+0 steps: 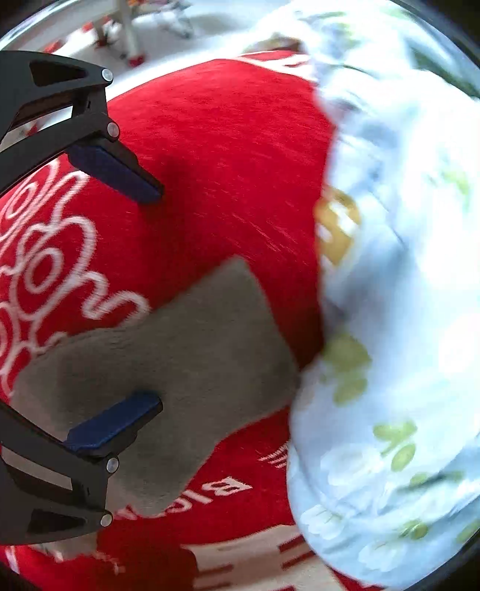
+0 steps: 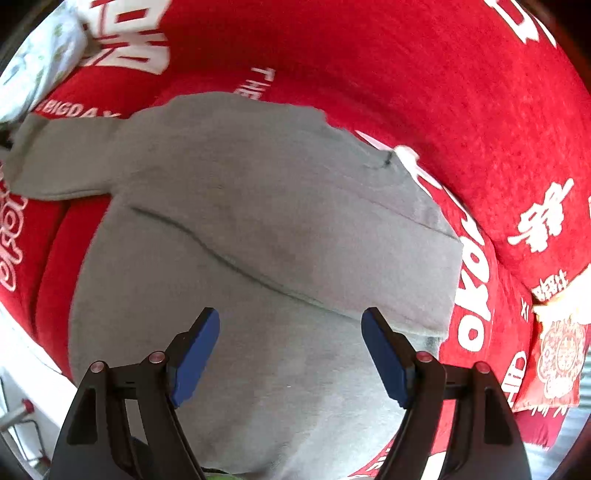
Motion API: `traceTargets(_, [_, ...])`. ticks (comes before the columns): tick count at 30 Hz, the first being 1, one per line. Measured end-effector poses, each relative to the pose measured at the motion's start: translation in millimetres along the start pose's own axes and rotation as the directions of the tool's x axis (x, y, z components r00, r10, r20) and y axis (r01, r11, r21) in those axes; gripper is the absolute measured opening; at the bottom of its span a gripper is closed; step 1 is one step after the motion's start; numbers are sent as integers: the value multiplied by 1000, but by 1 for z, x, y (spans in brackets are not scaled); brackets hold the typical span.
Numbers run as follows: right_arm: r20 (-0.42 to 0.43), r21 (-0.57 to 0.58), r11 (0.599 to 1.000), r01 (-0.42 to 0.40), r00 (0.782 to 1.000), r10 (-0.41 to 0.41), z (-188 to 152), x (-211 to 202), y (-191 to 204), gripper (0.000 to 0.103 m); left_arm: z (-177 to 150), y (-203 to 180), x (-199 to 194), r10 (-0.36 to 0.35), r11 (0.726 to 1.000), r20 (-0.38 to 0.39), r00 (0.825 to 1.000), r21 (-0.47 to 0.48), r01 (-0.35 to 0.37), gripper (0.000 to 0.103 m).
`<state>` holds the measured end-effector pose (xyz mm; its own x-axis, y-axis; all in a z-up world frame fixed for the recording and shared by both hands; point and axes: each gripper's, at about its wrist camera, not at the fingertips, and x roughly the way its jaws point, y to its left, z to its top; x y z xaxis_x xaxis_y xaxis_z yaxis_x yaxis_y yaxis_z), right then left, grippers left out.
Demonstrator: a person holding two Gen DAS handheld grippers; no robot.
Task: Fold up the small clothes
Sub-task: 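Move the left tool to the other sleeve cuff and grasp it, then carry the gripped sleeve with the left tool across the sweater body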
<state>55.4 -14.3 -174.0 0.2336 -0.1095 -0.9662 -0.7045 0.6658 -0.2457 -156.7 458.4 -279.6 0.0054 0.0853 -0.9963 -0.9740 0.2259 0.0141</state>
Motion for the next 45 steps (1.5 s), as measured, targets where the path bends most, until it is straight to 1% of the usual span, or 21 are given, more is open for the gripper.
traceTargets(1, [5,-19,1000,-6,1000,6,2,-4,6,82,4,-6,0,13,1000,20,1000,15,-13,102])
traceTargets(2, [10,-33,999,-10,1000,11,4,-7,10,82,6,-10,-1,18,1000,36,999,22,-19,96])
traceTargets(3, [16,-47,999,-15,1000,16,5,-10,14,82,8,-17,-4,22,999,58,998,42,-24,85])
traceTargets(4, [22,-61,998,-21,1000,22,7,-14,18,82,9,-22,-7,20,998,73,997,65,-25,77])
traceTargets(5, [25,-70,997,-26,999,28,8,-16,22,82,9,-32,-11,9,993,93,996,114,-20,57])
traceTargets(6, [26,-78,996,-30,999,32,9,-19,24,82,9,-43,-12,-4,989,98,995,151,-11,33])
traceTargets(7, [28,-85,996,-32,999,34,10,-21,26,82,8,-57,-13,-30,980,89,996,198,12,20])
traceTargets(8, [32,-94,995,-34,999,37,11,-24,27,82,8,-62,-14,-33,977,80,996,215,15,13])
traceTargets(9, [40,-104,994,-36,998,40,12,-29,28,82,9,-63,-16,-31,976,76,997,215,14,13])
traceTargets(11, [55,-113,993,-37,998,44,14,-35,28,82,10,-58,-20,-71,984,60,996,165,60,12])
traceTargets(13, [70,-111,993,-38,997,45,17,-42,24,82,10,-42,-26,-110,989,60,992,111,102,12])
traceTargets(17, [84,-85,995,-44,995,52,20,-49,13,82,4,-21,-39,-150,985,74,986,96,143,12])
traceTargets(19, [85,-74,996,-48,995,54,20,-50,9,82,5,-6,-42,-176,983,82,981,62,171,12])
traceTargets(23, [80,-55,997,-49,995,54,17,-49,5,82,3,10,-47,-203,979,84,976,41,200,12])
traceTargets(26, [77,-51,997,-55,995,58,12,-51,5,82,-14,6,-62,-213,976,94,973,57,208,12])
traceTargets(28, [79,-58,997,-53,995,58,9,-53,6,82,-18,7,-72,-218,975,104,970,72,211,12])
traceTargets(32, [70,-57,996,-67,995,71,5,-58,4,82,-25,-16,-86,-201,974,108,974,131,186,12])
traceTargets(36, [3,-26,993,-114,993,114,0,-53,-4,82,-38,-43,-96,-186,967,97,978,197,164,12])
traceTargets(39, [-43,53,986,-159,986,162,-5,-48,-19,82,-53,-68,-105,-181,955,106,978,259,148,12])
traceTargets(41, [-53,105,979,-177,982,184,-8,-46,-29,82,-65,-83,-112,-181,943,114,977,301,140,12])
traceTargets(45, [-73,177,966,-191,976,206,-11,-44,-50,82,-83,-104,-124,-187,927,112,976,349,138,12])
